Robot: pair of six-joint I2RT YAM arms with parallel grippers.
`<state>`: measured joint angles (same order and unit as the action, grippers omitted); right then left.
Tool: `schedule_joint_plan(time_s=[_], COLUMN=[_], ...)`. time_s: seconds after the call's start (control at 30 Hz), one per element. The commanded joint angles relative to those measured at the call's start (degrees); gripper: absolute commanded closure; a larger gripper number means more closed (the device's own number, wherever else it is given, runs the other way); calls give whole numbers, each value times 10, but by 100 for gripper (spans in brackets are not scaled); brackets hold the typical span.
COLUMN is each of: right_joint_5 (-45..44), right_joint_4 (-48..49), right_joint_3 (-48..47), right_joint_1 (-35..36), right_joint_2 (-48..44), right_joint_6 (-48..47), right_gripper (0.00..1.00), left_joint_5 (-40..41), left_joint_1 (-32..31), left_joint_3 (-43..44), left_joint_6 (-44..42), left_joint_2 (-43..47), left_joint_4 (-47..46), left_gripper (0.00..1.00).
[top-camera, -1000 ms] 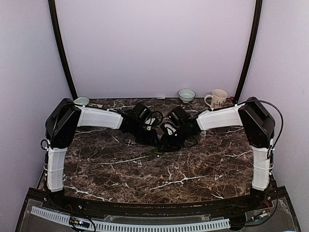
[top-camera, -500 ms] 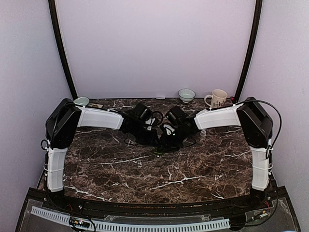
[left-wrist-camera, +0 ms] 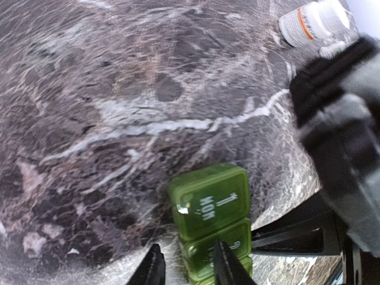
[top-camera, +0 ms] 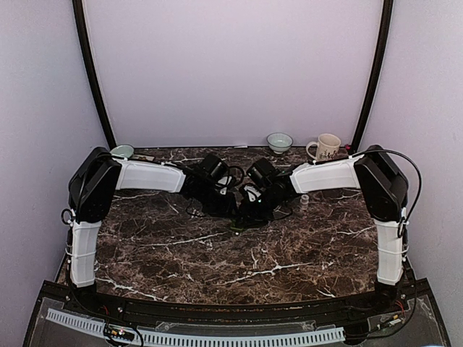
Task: Sort the pills into containers
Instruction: Close the lid of the pill container on the pill container.
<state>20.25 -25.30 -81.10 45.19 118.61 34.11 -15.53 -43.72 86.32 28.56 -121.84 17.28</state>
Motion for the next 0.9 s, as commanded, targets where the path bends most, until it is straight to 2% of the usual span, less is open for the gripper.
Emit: schedule_joint_plan(time_s=[0.0, 0.13, 0.27, 0.87], right_joint_5=[-53, -53, -49, -61], right_joint_4=[-11, 4, 13, -4], right_joint_3=[20, 30, 28, 8], right_joint_1=[-1, -5, -6, -8], right_joint_2=[6, -15, -33, -80], right_joint_6=[-26, -39, -54, -75], right_gripper=[64, 60, 56, 54], left_joint_5=[37, 48, 58, 119], left_joint_1=[1, 5, 5, 13], left_joint_3=[11, 11, 12, 14], left_joint_6=[-1, 1, 1, 10], left_joint_2=[8, 20, 31, 100], left_joint_4=[44, 44, 43, 15], left_gripper=[67, 60, 58, 50])
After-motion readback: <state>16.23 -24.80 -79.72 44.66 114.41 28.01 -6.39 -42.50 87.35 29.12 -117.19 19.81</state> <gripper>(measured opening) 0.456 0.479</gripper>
